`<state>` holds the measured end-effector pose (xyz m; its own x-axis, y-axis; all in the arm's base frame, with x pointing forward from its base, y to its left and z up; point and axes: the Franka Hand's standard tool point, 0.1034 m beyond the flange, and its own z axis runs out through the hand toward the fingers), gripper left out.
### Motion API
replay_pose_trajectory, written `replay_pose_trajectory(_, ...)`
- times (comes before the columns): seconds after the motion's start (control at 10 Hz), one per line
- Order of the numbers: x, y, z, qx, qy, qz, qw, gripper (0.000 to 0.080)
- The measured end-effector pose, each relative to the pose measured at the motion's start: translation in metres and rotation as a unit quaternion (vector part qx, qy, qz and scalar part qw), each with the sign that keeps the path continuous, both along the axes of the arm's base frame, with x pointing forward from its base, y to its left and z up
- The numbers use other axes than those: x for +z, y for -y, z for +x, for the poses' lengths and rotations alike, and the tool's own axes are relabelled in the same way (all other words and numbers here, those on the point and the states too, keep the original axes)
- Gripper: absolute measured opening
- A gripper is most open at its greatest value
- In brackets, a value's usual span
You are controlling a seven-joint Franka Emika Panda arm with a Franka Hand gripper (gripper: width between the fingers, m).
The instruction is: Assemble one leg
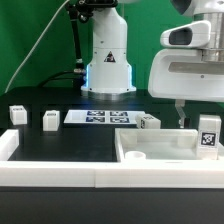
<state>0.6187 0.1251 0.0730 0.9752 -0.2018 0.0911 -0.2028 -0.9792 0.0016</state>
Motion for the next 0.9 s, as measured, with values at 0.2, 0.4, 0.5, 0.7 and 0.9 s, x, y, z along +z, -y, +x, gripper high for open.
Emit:
replay_pose_trajectory(0.2, -0.0005, 0.0013, 0.0000, 0.012, -0.001, -0.002, 1.000, 0.0648)
replay_pose_trajectory(0.4, -0.0009, 0.0016, 0.0000, 0.011, -0.001, -0.002, 1.000, 0.0386)
replay_pose_trajectory(0.5, -0.0009, 0.0016, 0.0000, -0.002, -0.001, -0.001, 1.000, 0.0386)
replay_pose_trajectory(0.7, -0.0011, 0.0015, 0.0000, -0.055, 0.005, 0.003, 0.998, 0.0290)
replay_pose_trajectory(0.9, -0.0013, 0.0024, 0.0002, -0.201, 0.010, 0.017, 0.979, 0.0290)
